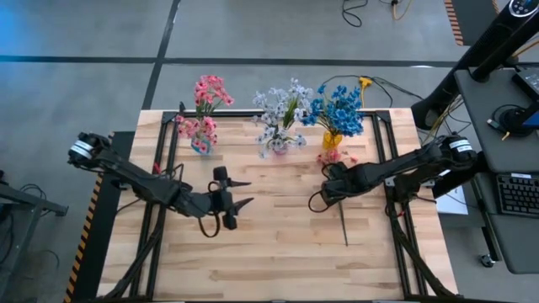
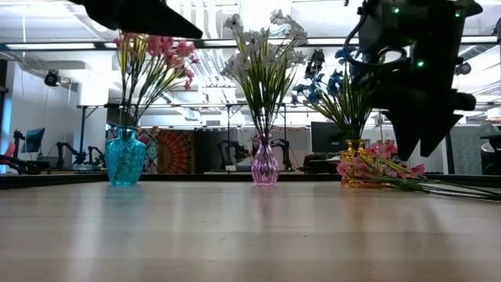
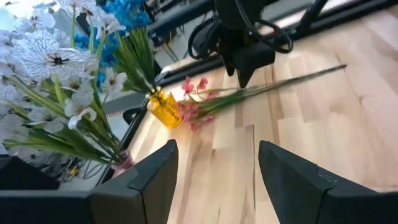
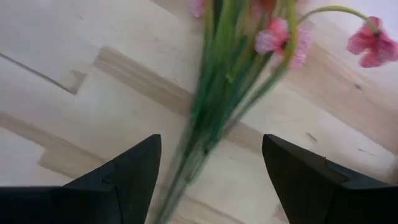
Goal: Sort flowers into vase by color
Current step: Put the pink flowers into the blue vase
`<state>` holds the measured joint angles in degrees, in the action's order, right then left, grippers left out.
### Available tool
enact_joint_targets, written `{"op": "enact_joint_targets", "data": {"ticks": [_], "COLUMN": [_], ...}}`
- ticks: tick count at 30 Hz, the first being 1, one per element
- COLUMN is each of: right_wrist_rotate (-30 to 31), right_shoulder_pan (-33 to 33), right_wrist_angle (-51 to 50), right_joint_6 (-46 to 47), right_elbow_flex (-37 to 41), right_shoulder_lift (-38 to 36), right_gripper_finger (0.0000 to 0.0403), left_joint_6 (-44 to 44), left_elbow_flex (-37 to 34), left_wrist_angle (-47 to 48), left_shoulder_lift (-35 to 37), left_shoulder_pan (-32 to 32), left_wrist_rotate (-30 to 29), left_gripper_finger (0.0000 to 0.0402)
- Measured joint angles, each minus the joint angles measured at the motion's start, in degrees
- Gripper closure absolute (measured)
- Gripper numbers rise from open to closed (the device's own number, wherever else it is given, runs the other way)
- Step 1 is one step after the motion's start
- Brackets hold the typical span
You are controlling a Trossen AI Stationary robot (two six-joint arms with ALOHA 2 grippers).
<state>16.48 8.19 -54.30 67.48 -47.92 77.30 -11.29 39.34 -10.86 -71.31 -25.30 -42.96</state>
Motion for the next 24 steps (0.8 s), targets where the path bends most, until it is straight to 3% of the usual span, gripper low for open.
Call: {"op": "enact_joint_targets", "data": {"ticks": [8, 12, 24], "right_wrist_rotate": [-2.0, -3.4, -5.8], "right_shoulder_pan": [-0.7, -0.2, -3.6], "right_wrist_angle": [11.0, 11.2, 13.3], "right_joint_6": [0.3, 3.2, -1.3], "right_elbow_flex": [4.0, 5.8, 8.1], "right_shoulder_lift": [0.1, 0.1, 1.6], "right_gripper_finger": [0.0146, 0.0155, 0.0158], "left_joint_6": [5.6, 8.4, 15.6], "left_elbow_flex": [6.3, 8.8, 9.7], "left_wrist_angle": [14.3, 21.1, 24.9], "left_shoulder_lift": [0.3, -0.6, -1.2], "left_shoulder_pan": [-0.2, -0.6, -0.6], "left_wrist_rotate": [0.1, 0.1, 0.1], "left_gripper_finger": [0.0196, 0.0196, 0.0196]}}
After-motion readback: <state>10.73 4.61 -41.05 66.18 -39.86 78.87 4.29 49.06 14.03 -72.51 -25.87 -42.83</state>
